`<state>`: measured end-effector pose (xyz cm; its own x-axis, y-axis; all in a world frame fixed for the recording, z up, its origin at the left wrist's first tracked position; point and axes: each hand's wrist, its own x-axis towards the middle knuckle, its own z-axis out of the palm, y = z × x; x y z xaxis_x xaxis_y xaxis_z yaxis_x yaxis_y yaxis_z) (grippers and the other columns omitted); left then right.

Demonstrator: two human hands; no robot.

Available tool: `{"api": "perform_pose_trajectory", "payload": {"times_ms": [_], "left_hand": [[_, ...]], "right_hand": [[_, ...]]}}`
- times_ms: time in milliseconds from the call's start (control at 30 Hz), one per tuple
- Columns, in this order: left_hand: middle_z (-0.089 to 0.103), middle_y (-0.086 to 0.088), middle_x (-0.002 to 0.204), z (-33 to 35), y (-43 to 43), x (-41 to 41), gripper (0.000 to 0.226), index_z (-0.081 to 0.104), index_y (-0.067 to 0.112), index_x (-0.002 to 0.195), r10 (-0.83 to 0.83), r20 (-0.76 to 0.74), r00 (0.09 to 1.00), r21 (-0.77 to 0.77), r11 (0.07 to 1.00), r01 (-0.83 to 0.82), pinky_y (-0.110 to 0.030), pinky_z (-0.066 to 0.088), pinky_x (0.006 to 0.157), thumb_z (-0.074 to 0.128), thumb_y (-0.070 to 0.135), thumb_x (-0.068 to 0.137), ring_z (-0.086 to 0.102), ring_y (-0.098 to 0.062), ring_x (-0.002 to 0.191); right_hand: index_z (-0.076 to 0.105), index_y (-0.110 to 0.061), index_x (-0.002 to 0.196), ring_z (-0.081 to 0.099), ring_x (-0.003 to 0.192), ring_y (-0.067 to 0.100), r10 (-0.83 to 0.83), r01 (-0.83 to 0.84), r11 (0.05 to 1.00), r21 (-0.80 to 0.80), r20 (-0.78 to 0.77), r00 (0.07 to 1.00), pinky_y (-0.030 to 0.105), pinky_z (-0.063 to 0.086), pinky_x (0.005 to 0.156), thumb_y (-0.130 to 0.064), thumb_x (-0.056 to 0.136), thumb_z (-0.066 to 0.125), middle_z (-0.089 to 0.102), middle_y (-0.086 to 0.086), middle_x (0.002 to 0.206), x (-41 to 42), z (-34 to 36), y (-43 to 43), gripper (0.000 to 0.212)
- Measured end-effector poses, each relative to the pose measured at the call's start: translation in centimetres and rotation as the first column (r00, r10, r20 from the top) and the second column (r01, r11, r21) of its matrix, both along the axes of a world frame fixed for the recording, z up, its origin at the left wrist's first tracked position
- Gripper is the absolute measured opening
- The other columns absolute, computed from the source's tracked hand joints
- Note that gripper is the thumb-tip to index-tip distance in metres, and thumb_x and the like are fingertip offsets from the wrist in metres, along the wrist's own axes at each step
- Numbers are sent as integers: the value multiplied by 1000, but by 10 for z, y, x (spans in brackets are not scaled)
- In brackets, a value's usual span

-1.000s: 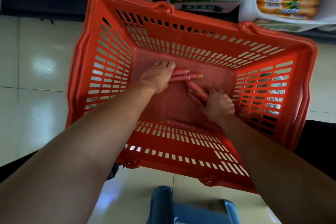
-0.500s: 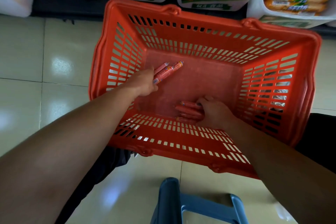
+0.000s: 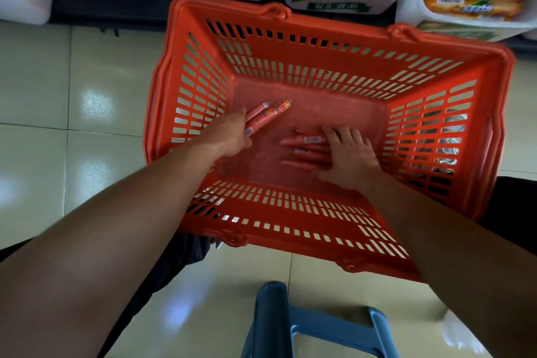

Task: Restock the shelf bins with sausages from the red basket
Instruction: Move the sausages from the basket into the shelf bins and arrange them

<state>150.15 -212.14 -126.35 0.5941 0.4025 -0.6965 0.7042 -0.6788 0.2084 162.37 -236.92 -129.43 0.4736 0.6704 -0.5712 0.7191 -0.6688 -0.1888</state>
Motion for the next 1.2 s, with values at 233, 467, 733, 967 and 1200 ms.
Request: {"api": "perform_pose_trajectory", "payload": {"times_ms": [233,467,733,967,1200], "left_hand": [[61,-13,114,-7,-5,-2,55,45,13,127,51,0,999,-14,999,-51,-34,42,76,73,24,81,62,-32,104],[57,-6,105,-15,-8,-5,52,46,15,122,208,-6,978,-50,977,-208,-33,43,74,75,28,81,58,-25,94],[58,-4,104,-15,-8,-5,51,48,16,121,324,8,946,-100,942,-322,-35,49,75,76,29,80,60,-24,91],[60,-2,99,6,-11,4,46,50,18,114,373,57,926,-147,921,-362,-33,47,73,77,27,77,61,-21,86],[60,-4,102,89,-13,7,51,52,16,122,394,165,904,-201,911,-360,-27,41,64,76,24,77,58,-18,84]], "right_hand": [[29,-18,146,41,125,31,175,-167,982,-88,101,979,51,42,101,-55,59,84,38,8,140,-1,-9,16,110],[39,-16,126,60,110,35,-70,69,994,-81,-3,998,46,50,88,-40,65,83,58,11,122,3,-8,31,78],[47,-18,123,64,105,34,-159,151,985,-86,-95,983,41,50,89,-36,68,81,66,11,113,20,-7,35,67],[57,-22,110,66,85,23,-430,436,899,-45,-282,858,33,54,78,-39,60,85,68,3,97,32,12,28,60],[57,-25,89,56,66,5,-378,434,896,92,-356,855,19,38,59,-34,65,88,58,-12,75,45,95,27,40]]}}
